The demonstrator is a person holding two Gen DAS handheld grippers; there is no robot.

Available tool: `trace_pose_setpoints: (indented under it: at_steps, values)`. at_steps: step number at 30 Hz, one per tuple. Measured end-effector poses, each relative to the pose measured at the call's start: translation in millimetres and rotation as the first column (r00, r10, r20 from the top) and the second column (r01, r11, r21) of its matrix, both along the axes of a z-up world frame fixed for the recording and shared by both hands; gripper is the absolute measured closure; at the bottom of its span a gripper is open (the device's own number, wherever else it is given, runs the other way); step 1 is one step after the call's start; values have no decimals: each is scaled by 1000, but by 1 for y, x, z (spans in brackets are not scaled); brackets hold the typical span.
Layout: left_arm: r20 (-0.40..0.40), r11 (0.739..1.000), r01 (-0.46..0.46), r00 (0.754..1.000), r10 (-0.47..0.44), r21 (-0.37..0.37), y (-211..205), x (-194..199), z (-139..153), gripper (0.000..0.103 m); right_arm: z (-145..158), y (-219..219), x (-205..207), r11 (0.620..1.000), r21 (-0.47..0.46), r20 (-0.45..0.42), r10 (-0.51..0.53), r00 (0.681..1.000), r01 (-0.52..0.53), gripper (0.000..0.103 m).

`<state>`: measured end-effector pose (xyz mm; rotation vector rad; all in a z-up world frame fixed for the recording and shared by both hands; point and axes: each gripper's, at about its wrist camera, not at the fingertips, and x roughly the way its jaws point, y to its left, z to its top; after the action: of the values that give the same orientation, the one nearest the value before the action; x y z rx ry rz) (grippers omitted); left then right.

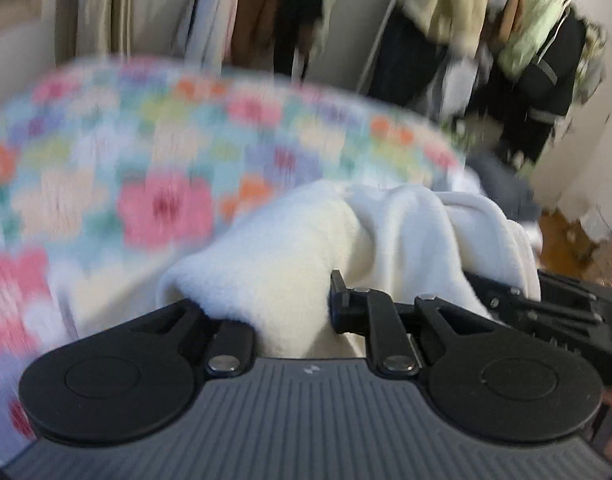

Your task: Fold clothes

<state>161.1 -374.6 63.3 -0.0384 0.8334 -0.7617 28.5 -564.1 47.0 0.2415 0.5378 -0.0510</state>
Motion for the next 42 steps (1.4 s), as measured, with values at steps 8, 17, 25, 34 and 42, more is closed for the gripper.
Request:
trace_pose_setpoints:
  at_steps: [8, 17, 25, 34, 42]
  values:
    - [-25, 997, 62, 998, -61, 43, 32, -48, -82, 83, -74, -2, -28, 999, 39, -118, 42, 992, -38, 69]
    - [41, 995, 33, 999, -29, -94, 113, -64, -98, 69, -60, 9, -26, 988, 132, -91, 97, 991, -84, 68]
    - [37, 972, 92, 996, -86, -217, 103, -63, -130, 68, -64, 3, -44, 989, -74, -317, -141, 938, 124, 54]
    - [69, 977, 85, 995, -72, -198, 104, -64, -122, 68, -26, 24, -55, 974, -121, -162, -210, 964, 192, 47]
    - [70, 975, 88, 995, -75, -203, 111, -64, -110, 70, -46, 7, -3, 969, -180, -200, -203, 958, 168, 75]
